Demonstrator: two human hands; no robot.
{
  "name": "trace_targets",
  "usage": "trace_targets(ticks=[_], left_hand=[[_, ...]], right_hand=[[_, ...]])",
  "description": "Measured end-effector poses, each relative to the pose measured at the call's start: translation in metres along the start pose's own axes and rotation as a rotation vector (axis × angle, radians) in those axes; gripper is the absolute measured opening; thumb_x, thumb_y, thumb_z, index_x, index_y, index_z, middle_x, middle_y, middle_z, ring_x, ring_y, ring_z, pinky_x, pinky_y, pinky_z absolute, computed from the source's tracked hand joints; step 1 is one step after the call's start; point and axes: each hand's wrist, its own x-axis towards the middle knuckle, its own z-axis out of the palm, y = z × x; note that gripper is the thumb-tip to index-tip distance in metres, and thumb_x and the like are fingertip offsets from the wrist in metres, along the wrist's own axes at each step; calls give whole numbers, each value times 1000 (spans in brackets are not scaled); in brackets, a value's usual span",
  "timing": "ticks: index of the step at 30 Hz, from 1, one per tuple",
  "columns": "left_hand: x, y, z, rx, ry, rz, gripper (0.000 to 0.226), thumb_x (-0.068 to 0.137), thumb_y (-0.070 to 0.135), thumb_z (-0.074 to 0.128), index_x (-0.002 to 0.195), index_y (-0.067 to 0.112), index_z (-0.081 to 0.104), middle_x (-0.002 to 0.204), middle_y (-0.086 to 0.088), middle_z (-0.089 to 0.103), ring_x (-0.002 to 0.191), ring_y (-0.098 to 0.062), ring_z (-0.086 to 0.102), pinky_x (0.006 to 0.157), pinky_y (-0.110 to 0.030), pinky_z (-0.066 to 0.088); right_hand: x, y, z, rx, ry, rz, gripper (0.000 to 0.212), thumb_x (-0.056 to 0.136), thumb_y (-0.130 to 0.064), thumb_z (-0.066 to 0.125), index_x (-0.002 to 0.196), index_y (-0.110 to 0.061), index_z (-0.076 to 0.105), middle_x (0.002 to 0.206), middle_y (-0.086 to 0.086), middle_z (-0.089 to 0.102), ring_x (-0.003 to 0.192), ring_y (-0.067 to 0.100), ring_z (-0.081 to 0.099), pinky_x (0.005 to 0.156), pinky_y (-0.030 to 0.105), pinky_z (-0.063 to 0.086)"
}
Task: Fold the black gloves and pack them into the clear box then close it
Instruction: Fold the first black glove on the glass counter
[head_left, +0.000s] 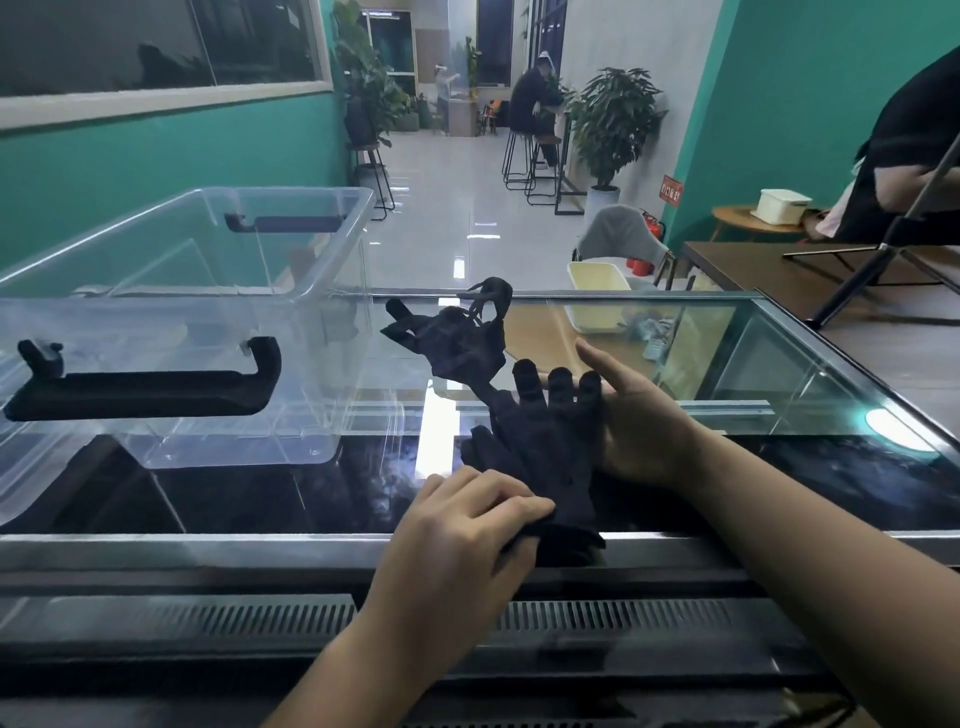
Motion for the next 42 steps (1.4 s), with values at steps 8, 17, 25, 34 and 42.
trace_targets(ticks=[8, 17, 25, 34, 42], left_hand=[[-7, 0, 0, -14, 2, 20, 19, 94, 28, 77, 113, 26, 82, 108, 14, 70, 100, -9, 64, 90, -31, 50], [-4, -1, -4, -64, -39, 33, 24, 94, 36, 78, 118, 31, 80, 114, 16, 68, 107, -11, 63, 95, -36, 50], [-5, -3, -6, -132, -48, -4, 12, 98, 34, 77, 106, 29, 84, 103, 19, 71, 99, -10, 65, 89, -35, 54], [6, -3, -10, -84, -110, -164, 36, 105, 58, 57, 127, 36, 76, 129, 23, 63, 125, -2, 55, 103, -25, 49], [6, -5, -12, 46, -218, -251, 55, 97, 76, 44, 134, 45, 70, 141, 27, 59, 138, 6, 43, 112, -28, 38]], right_hand=[[2, 1, -1, -56, 34, -1, 67, 101, -60, 59, 146, -10, 63, 156, 15, 57, 151, 30, 48, 128, 47, 35], [-1, 1, 3, -33, 72, -20, 64, 103, -56, 57, 145, -7, 64, 147, 13, 56, 155, 31, 40, 127, 46, 36], [-2, 1, 4, -55, 71, -32, 65, 102, -57, 59, 144, -7, 65, 156, 16, 53, 154, 32, 43, 124, 46, 40], [-3, 4, 6, -94, 71, -49, 60, 104, -52, 57, 139, -5, 66, 153, 23, 56, 150, 38, 47, 126, 50, 37], [-5, 5, 5, -64, 35, -50, 64, 106, -50, 55, 148, -3, 58, 150, 23, 60, 145, 38, 54, 125, 51, 38]])
